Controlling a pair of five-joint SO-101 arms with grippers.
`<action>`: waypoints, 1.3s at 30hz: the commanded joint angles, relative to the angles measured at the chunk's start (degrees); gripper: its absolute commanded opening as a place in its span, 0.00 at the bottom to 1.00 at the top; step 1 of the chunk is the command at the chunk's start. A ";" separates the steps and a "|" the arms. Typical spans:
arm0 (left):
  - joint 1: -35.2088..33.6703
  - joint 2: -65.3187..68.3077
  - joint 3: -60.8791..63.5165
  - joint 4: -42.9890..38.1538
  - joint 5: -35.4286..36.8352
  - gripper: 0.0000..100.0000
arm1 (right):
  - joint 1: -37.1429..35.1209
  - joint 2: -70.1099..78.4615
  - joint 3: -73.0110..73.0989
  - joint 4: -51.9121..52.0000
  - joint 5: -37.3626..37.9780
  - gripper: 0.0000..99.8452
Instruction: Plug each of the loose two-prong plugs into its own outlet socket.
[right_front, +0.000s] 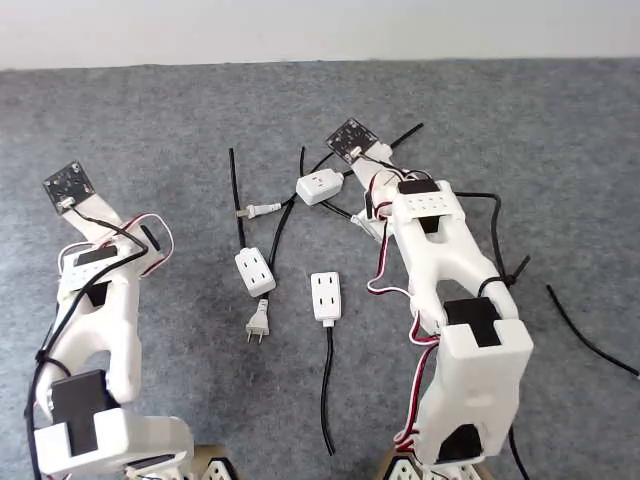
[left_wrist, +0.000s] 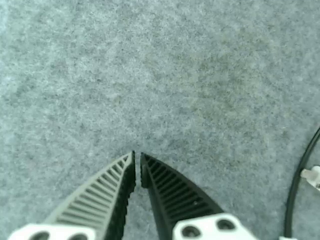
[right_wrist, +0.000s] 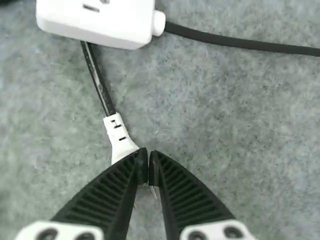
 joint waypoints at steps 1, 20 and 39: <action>-0.18 -0.35 -2.51 0.18 -0.09 0.02 | -1.19 -2.42 -1.58 -2.24 -1.32 0.05; -0.09 -0.26 -2.59 0.18 -0.09 0.02 | -7.52 -2.07 -1.49 -4.88 7.38 0.10; -0.09 -0.26 -2.59 0.26 -0.09 0.02 | -6.02 7.43 -11.43 4.26 13.36 0.10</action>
